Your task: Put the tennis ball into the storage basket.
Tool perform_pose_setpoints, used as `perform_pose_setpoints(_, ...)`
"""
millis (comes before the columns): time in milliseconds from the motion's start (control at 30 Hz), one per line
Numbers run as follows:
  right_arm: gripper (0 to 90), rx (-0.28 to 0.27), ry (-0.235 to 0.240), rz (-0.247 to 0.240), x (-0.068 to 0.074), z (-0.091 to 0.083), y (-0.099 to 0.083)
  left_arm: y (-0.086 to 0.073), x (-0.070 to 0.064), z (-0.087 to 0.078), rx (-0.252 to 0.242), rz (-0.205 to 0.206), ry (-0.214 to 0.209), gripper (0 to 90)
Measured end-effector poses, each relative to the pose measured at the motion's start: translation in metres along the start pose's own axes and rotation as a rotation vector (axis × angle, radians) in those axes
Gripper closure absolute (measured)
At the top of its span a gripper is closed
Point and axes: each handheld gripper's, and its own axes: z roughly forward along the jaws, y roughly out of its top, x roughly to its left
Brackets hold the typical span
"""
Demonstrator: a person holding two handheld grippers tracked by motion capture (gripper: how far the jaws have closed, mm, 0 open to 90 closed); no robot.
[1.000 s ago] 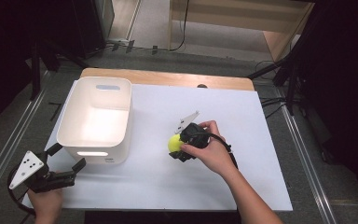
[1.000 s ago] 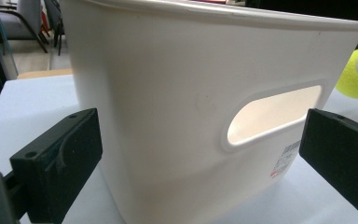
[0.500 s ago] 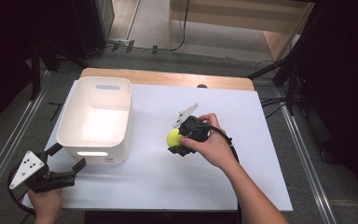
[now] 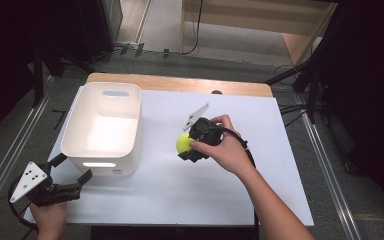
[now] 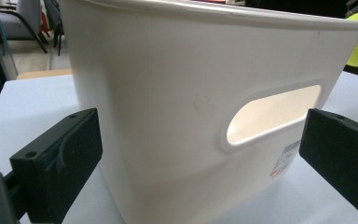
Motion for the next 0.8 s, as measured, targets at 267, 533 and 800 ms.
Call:
perform_pose_setpoints(267, 23.3, 0.001, -0.001, -0.004, -0.001, -0.003, 0.007, 0.000, 0.000, 0.000, 0.001, 0.001, 0.000, 0.0)
perform_pose_setpoints(533, 23.3, -0.006, 0.007, -0.011, -0.003, -0.009, 0.017, 0.000, 0.000, 0.000, 0.001, 0.000, 0.000, 0.0)
perform_pose_setpoints(800, 23.3, -0.008, 0.014, -0.016, -0.003, -0.011, 0.028, 0.000, 0.000, 0.000, 0.000, 0.000, -0.001, 0.0)
